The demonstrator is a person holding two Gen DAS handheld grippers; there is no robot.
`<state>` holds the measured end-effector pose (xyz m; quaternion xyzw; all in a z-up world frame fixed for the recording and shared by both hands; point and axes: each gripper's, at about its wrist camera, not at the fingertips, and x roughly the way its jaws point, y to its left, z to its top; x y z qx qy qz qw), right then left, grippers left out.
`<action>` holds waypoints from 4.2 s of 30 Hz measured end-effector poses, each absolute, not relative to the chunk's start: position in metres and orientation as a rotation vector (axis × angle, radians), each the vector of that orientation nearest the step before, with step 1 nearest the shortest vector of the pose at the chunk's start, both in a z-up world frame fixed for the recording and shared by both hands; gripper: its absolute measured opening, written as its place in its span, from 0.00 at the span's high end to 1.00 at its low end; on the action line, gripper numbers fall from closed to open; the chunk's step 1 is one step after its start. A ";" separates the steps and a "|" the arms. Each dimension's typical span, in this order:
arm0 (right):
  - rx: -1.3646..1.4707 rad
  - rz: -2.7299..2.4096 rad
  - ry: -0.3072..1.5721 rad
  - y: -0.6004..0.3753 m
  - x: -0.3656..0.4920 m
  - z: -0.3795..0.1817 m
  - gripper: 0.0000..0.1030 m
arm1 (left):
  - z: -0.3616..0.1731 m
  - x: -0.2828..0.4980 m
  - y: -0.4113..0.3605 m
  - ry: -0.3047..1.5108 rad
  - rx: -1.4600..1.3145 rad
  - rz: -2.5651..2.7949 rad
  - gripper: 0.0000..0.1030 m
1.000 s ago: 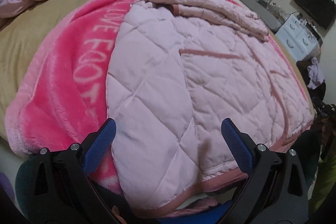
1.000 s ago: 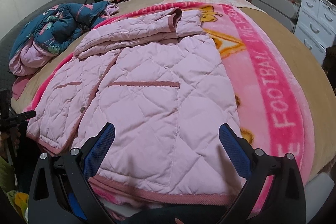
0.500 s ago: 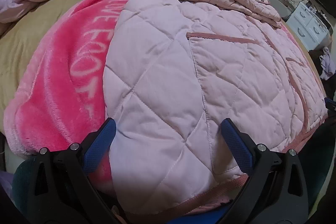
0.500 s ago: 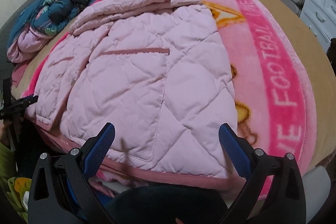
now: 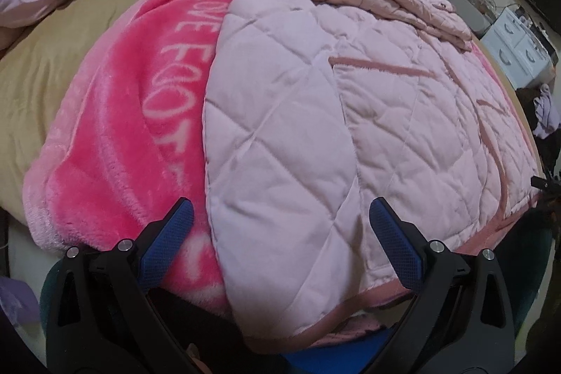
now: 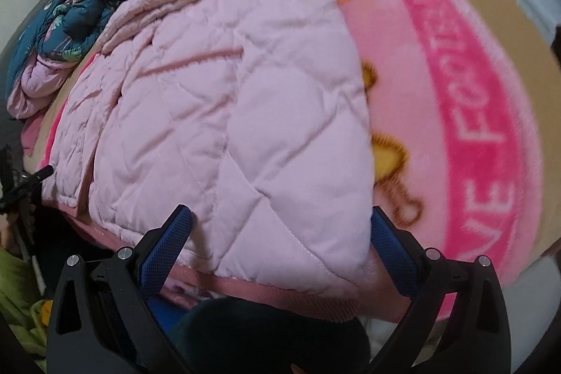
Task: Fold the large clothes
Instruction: 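Move both tools down to the ribbed jacket hem, then grasp the ribbed hem with the right tool while the left tool grasps it too, then lift the held hem with both tools and fold it toward the collar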
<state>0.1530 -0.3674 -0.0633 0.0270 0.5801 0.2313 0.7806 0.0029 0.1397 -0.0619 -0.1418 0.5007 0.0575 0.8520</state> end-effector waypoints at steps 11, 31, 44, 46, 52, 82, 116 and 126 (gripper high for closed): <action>0.054 0.657 1.208 -0.362 0.134 -0.046 0.42 | -0.075 0.007 0.136 1.086 -0.333 0.094 0.09; 0.294 0.764 0.936 -0.369 0.152 0.020 0.73 | -0.040 -0.005 0.098 0.901 -0.137 0.029 0.87; 0.134 0.643 1.209 -0.353 0.132 -0.041 0.33 | -0.004 0.009 0.104 0.758 -0.186 -0.019 0.90; 0.121 0.668 1.209 -0.350 0.127 -0.042 0.33 | -0.001 0.010 0.105 0.748 -0.200 -0.024 0.90; 0.140 0.705 1.075 -0.359 0.122 -0.017 0.85 | 0.008 0.011 0.103 0.723 -0.172 -0.023 0.90; 0.454 0.672 0.589 -0.351 0.243 0.130 0.88 | 0.102 0.096 0.155 0.520 -0.224 0.027 0.90; 0.567 0.484 0.715 -0.305 0.463 0.077 0.88 | 0.063 0.279 0.224 0.514 -0.277 0.174 0.88; 0.818 0.561 0.709 -0.316 0.476 0.060 0.45 | 0.034 0.307 0.236 0.585 -0.300 0.174 0.88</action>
